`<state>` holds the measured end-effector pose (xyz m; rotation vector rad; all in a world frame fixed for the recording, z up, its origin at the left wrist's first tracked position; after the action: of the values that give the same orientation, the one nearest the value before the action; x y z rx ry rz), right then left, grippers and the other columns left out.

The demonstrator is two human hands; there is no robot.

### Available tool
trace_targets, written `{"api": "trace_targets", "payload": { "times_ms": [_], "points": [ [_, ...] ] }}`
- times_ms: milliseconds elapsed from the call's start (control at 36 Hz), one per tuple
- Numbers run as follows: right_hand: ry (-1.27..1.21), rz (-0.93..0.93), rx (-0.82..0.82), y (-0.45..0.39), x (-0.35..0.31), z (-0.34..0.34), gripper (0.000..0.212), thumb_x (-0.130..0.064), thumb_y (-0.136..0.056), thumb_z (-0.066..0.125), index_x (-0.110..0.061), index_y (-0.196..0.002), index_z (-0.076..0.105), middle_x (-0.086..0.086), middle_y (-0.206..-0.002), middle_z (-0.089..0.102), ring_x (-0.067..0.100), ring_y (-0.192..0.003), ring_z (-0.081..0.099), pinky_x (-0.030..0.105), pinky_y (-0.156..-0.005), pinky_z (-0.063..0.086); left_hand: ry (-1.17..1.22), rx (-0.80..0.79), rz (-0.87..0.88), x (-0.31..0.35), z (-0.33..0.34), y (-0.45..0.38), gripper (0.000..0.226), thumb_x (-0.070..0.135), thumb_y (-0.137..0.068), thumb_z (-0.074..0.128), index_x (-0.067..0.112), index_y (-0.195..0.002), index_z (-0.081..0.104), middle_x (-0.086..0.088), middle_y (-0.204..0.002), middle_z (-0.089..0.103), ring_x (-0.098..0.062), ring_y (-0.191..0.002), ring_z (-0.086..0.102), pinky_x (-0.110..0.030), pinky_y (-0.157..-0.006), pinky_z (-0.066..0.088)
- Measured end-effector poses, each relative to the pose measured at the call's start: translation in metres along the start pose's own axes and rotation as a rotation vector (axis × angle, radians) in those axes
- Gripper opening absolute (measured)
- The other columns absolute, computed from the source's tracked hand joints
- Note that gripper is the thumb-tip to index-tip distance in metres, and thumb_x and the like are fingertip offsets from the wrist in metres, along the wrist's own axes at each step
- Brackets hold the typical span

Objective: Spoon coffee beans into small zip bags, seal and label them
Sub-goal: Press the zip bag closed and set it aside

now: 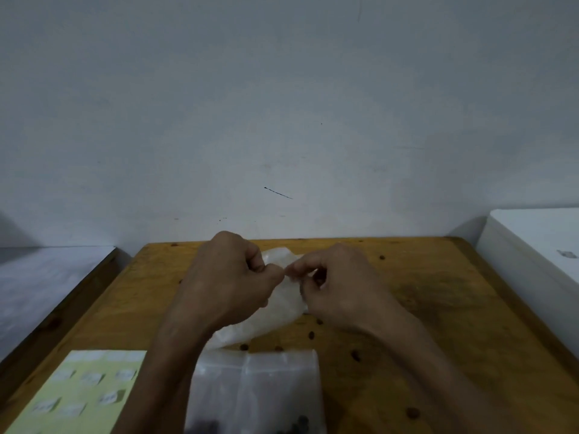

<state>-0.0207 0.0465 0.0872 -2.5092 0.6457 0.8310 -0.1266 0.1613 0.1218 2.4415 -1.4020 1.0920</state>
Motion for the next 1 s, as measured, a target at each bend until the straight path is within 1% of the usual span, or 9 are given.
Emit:
{"api": "trace_targets", "payload": {
  "times_ms": [83, 139, 194, 250, 333, 500, 750, 917, 1000],
  "points": [
    [-0.086, 0.021, -0.009, 0.001, 0.002, -0.002, 0.022, -0.021, -0.087, 0.072, -0.024, -0.108, 0.076, -0.013, -0.095, 0.071, -0.003, -0.078, 0.064, 0.005, -0.056, 0.046, 0.073, -0.086, 0.023, -0.007, -0.003, 0.002, 0.045, 0.06, -0.061, 0.081, 0.02, -0.073, 0.064, 0.001, -0.067, 0.068, -0.018, -0.065, 0.065, -0.035, -0.059, 0.055],
    [-0.096, 0.035, 0.004, 0.001, 0.004, -0.004, 0.025, -0.03, -0.081, 0.078, -0.027, -0.105, 0.075, -0.016, -0.09, 0.07, -0.004, -0.074, 0.064, 0.006, -0.054, 0.045, 0.01, -0.182, 0.035, -0.018, -0.003, 0.003, 0.079, 0.076, -0.035, 0.081, 0.038, -0.1, 0.055, 0.015, -0.094, 0.061, -0.01, -0.085, 0.058, -0.033, -0.071, 0.057],
    [-0.12, 0.042, -0.008, 0.0, 0.005, -0.003, 0.028, -0.03, -0.078, 0.081, -0.028, -0.104, 0.074, -0.016, -0.089, 0.069, -0.003, -0.075, 0.065, 0.009, -0.055, 0.048, -0.138, -0.289, 0.095, -0.026, 0.002, 0.006, 0.117, 0.079, -0.023, 0.08, 0.055, -0.126, 0.031, 0.032, -0.125, 0.038, 0.0, -0.113, 0.041, -0.031, -0.093, 0.05],
    [-0.167, 0.03, -0.046, -0.001, 0.003, -0.001, 0.03, -0.026, -0.077, 0.081, -0.026, -0.106, 0.073, -0.013, -0.092, 0.07, 0.002, -0.077, 0.066, 0.016, -0.061, 0.055, -0.198, -0.346, 0.179, -0.028, 0.009, 0.006, 0.138, 0.075, -0.03, 0.084, 0.052, -0.145, 0.012, 0.036, -0.138, 0.017, 0.0, -0.132, 0.02, -0.033, -0.107, 0.036],
    [-0.177, 0.001, -0.106, -0.001, -0.001, 0.001, 0.043, -0.026, -0.076, 0.081, -0.027, -0.117, 0.069, -0.012, -0.102, 0.07, 0.003, -0.081, 0.067, 0.02, -0.065, 0.057, -0.166, -0.364, 0.196, -0.032, 0.017, 0.004, 0.121, 0.065, -0.044, 0.088, 0.047, -0.145, 0.024, 0.034, -0.139, 0.028, 0.001, -0.132, 0.027, -0.033, -0.109, 0.038],
    [-0.023, -0.047, -0.104, -0.001, -0.006, 0.001, 0.056, -0.034, -0.075, 0.079, -0.039, -0.127, 0.061, -0.021, -0.112, 0.058, 0.001, -0.091, 0.061, 0.014, -0.069, 0.05, -0.085, -0.273, 0.211, -0.046, 0.021, 0.0, 0.087, 0.066, -0.046, 0.082, 0.045, -0.123, 0.045, 0.025, -0.114, 0.051, 0.001, -0.102, 0.052, -0.025, -0.075, 0.054],
    [0.05, 0.087, 0.128, -0.002, 0.026, -0.012, 0.006, -0.04, -0.088, 0.07, -0.035, -0.09, 0.068, -0.014, -0.109, 0.059, 0.005, -0.1, 0.057, 0.026, -0.075, 0.048, -0.059, -0.191, 0.158, -0.064, 0.022, -0.006, 0.075, 0.054, -0.059, 0.086, 0.045, -0.118, 0.042, 0.029, -0.107, 0.05, 0.004, -0.093, 0.053, -0.015, -0.059, 0.047],
    [0.273, 0.477, 0.007, 0.018, 0.09, -0.014, 0.056, -0.062, -0.083, 0.065, -0.033, -0.13, 0.055, -0.004, -0.13, 0.058, 0.017, -0.114, 0.057, 0.041, -0.091, 0.054, -0.123, -0.276, 0.054, -0.073, 0.031, -0.017, 0.085, 0.058, -0.055, 0.088, 0.039, -0.124, 0.042, 0.024, -0.106, 0.051, 0.0, -0.088, 0.054, -0.013, -0.058, 0.042],
    [0.081, 0.561, -0.031, 0.028, 0.105, -0.007, 0.067, -0.058, -0.083, 0.069, -0.026, -0.139, 0.05, -0.003, -0.105, 0.07, 0.012, -0.094, 0.066, 0.04, -0.088, 0.057, -0.121, -0.353, -0.001, -0.074, 0.041, -0.021, 0.096, 0.057, -0.05, 0.091, 0.037, -0.129, 0.041, 0.019, -0.111, 0.052, -0.003, -0.089, 0.056, -0.014, -0.059, 0.044]
  ]
}}
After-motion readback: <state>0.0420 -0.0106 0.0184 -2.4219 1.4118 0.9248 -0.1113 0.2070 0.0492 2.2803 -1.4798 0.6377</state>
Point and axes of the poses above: each hand's wrist, its own y-axis away from the middle knuckle, its own z-axis out of the palm, x = y × z, the point moved 4 cm from there along -y, towards the middle knuckle
